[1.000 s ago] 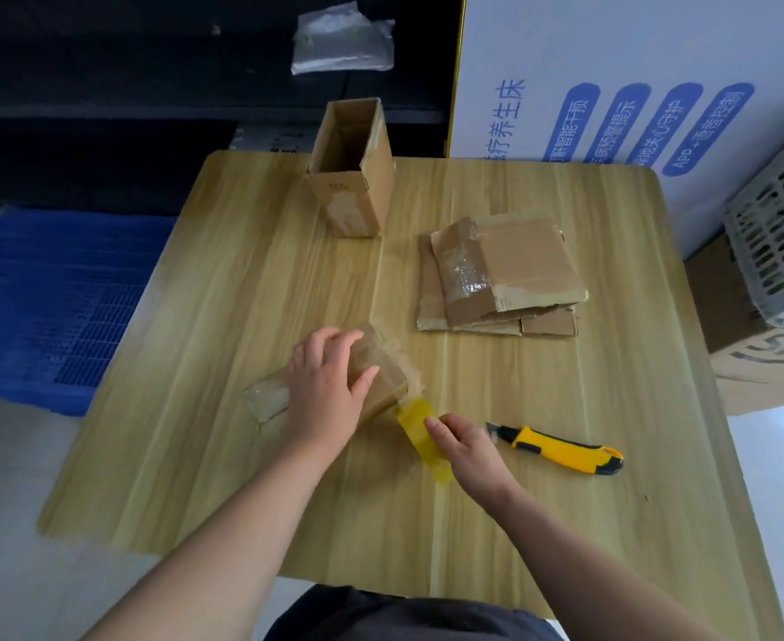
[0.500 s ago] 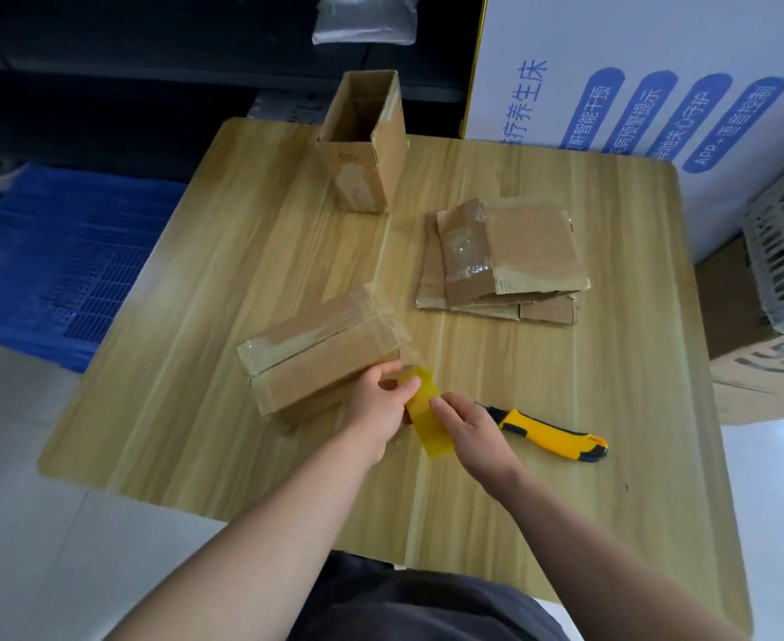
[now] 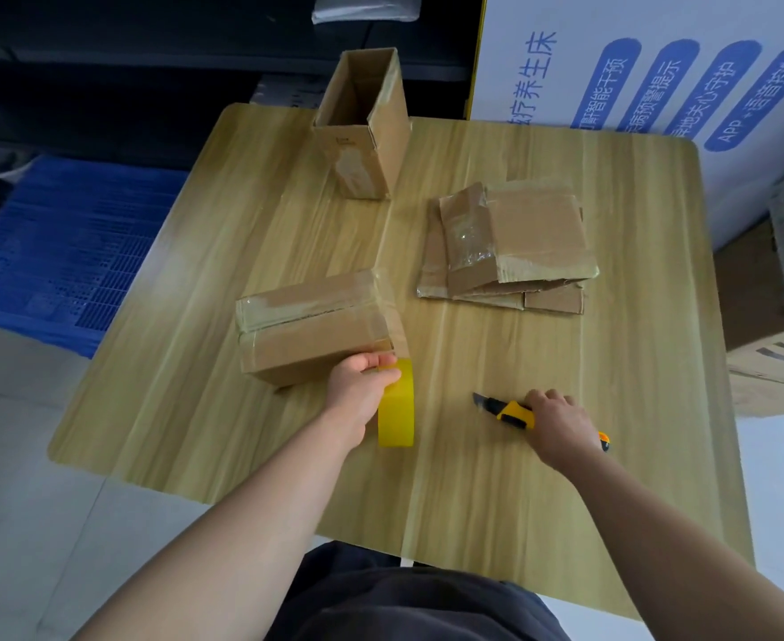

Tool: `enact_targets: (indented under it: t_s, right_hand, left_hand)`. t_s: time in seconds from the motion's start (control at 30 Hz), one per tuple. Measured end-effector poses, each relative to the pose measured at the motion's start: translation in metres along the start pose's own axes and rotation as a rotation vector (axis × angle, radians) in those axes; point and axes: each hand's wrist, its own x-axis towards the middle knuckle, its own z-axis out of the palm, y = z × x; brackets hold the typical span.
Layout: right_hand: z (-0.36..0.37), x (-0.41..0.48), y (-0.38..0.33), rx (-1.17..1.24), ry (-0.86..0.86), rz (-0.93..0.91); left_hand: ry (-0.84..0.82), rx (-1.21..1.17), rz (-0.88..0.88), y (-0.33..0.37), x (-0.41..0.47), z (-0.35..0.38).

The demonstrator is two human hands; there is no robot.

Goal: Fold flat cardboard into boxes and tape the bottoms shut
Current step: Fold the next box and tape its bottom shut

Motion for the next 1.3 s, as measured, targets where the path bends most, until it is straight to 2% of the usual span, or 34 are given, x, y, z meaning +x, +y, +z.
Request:
enact_targets:
  t_s: [0.1,0.2,0.3,0.43,0.6,0.73,0.9,1.0,1.13,1.3]
  right_hand:
    - [-0.017,-0.001,-0.013,0.238,-0.055,-0.178]
    - [-0.048,-0.006,-0.039,0.345,0.011,-0.395]
    - [-0.078,-0.013,-0.063,0.21,0.124,-0.539]
    - [-0.103,-0.014,-0.084,-0.029,0.208,-0.591]
    - [-0.117,-0.01,-0.102,-0.175,0.204,-0.549]
    - [-0.118,-0.001,-0.111,-0.254,0.123,-0.493]
    - [-0.099,0.005,-0.131,-0.297,0.081,-0.469]
    - [-0.08,0.008,-0.115,-0.416,0.057,-0.333]
    - [-0.056,0.017,-0.079,-0.184,0.057,-0.202]
    - [-0.016,0.026,-0.058,-0.095,-0.034,-0.053]
  left_hand:
    - [-0.004,0.003,0.014,0.001,0.0,-0.002]
    - [0.009,0.033,0.036,0.001,0.002,-0.005]
    - [0.036,0.059,0.04,0.002,0.005,-0.005]
    - [0.042,0.086,0.042,0.005,0.008,-0.006]
    - [0.036,0.078,0.047,0.007,0.011,-0.009]
    - [0.041,0.085,0.058,0.011,0.014,-0.011]
    - [0.096,0.27,0.04,0.002,0.022,-0.022]
    - [0.087,0.375,0.09,0.003,0.022,-0.028]
    - [0.089,0.528,0.178,0.009,0.026,-0.033]
    - [0.091,0.563,0.25,0.014,0.031,-0.032]
